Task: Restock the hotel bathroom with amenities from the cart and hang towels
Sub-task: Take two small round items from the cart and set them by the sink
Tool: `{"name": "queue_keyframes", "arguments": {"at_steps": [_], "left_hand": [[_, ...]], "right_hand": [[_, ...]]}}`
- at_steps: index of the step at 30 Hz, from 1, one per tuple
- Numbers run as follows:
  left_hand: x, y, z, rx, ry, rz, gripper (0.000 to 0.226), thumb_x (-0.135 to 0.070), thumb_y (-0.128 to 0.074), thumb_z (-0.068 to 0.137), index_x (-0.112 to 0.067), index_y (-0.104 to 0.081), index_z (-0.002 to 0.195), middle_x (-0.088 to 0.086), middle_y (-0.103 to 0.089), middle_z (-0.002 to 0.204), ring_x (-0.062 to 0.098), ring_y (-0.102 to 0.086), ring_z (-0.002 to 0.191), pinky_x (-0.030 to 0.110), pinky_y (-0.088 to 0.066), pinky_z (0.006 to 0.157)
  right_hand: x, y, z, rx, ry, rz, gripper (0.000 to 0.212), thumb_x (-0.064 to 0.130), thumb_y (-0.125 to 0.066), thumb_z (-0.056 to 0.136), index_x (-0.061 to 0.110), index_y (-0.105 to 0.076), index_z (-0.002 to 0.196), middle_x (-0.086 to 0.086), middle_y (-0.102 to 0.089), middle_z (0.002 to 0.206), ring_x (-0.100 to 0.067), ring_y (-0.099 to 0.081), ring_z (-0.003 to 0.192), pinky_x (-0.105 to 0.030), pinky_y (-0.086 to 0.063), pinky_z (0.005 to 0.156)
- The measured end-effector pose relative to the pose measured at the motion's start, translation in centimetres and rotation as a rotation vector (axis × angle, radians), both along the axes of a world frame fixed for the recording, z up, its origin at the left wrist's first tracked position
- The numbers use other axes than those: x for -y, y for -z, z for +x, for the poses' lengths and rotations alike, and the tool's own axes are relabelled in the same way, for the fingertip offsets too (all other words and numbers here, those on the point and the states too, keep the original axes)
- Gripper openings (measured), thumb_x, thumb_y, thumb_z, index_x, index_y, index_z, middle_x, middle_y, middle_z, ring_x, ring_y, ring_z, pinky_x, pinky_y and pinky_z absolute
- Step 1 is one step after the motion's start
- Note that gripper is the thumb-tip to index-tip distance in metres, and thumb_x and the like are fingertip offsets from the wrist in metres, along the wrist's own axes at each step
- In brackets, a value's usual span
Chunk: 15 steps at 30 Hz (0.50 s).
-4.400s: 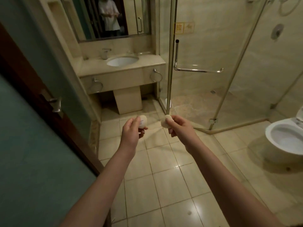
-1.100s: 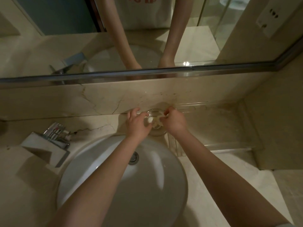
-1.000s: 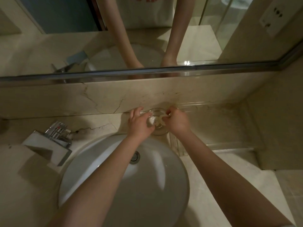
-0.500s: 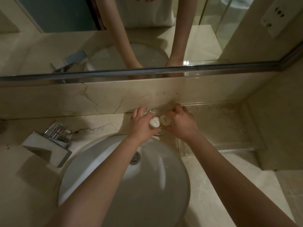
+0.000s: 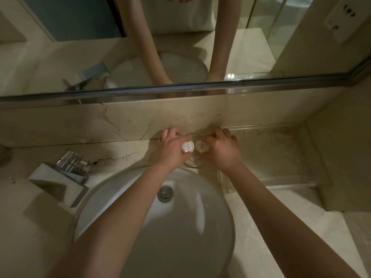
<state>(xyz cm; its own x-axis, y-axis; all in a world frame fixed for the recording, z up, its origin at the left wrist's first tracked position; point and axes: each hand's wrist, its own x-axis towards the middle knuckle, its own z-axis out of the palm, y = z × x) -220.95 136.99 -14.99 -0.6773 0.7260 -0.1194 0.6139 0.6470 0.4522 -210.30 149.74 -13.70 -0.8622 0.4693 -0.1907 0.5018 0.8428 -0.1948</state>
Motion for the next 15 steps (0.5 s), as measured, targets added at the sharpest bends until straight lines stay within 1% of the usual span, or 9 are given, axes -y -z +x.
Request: {"name": "queue_keyframes", "arguments": {"at_steps": [3, 6, 7, 11, 15], "left_hand": [[-0.28, 0.02, 0.35, 0.002, 0.006, 0.016, 0.040, -0.025, -0.071, 0.077, -0.022, -0.065, 0.116, 0.004, -0.043, 0.126, 0.023, -0.032, 0.123, 0.032, -0.029, 0.104], [-0.42, 0.23, 0.39, 0.019, -0.019, 0.023, 0.039, -0.027, -0.072, 0.076, -0.023, -0.065, 0.115, 0.003, -0.044, 0.125, 0.022, -0.032, 0.121, 0.029, -0.029, 0.101], [-0.42, 0.34, 0.39, 0.021, -0.025, 0.030, 0.039, -0.027, -0.073, 0.075, -0.023, -0.066, 0.114, 0.003, -0.044, 0.124, 0.022, -0.032, 0.120, 0.029, -0.029, 0.100], [-0.28, 0.55, 0.57, 0.022, -0.041, 0.056, 0.041, -0.027, -0.074, 0.074, -0.023, -0.066, 0.115, 0.003, -0.045, 0.123, 0.022, -0.033, 0.120, 0.028, -0.029, 0.098], [0.00, 0.25, 0.56, 0.040, -0.044, 0.059, 0.056, -0.033, -0.075, 0.074, -0.022, -0.059, 0.127, 0.004, -0.044, 0.125, 0.022, -0.033, 0.121, 0.033, -0.032, 0.103]], "right_hand": [[0.22, 0.22, 0.12, -0.023, 0.019, -0.005, 0.051, 0.041, -0.069, 0.074, 0.027, -0.061, 0.122, -0.007, -0.048, 0.124, -0.029, -0.042, 0.118, -0.040, -0.035, 0.092], [0.27, 0.54, 0.13, -0.093, 0.042, 0.001, 0.050, 0.040, -0.076, 0.067, 0.024, -0.067, 0.114, -0.011, -0.054, 0.114, -0.034, -0.048, 0.110, -0.043, -0.037, 0.087], [0.25, 0.57, 0.10, -0.095, 0.044, 0.004, 0.050, 0.040, -0.076, 0.067, 0.024, -0.067, 0.114, -0.011, -0.054, 0.113, -0.034, -0.048, 0.110, -0.042, -0.037, 0.087], [0.13, 0.68, 0.09, -0.094, 0.038, -0.005, 0.051, 0.044, -0.073, 0.071, 0.025, -0.065, 0.118, -0.009, -0.051, 0.118, -0.031, -0.044, 0.114, -0.041, -0.035, 0.090], [-0.05, 0.51, 0.52, -0.092, 0.031, -0.016, 0.057, 0.050, -0.072, 0.071, 0.024, -0.061, 0.121, -0.007, -0.049, 0.122, -0.029, -0.041, 0.117, -0.040, -0.033, 0.093]]}}
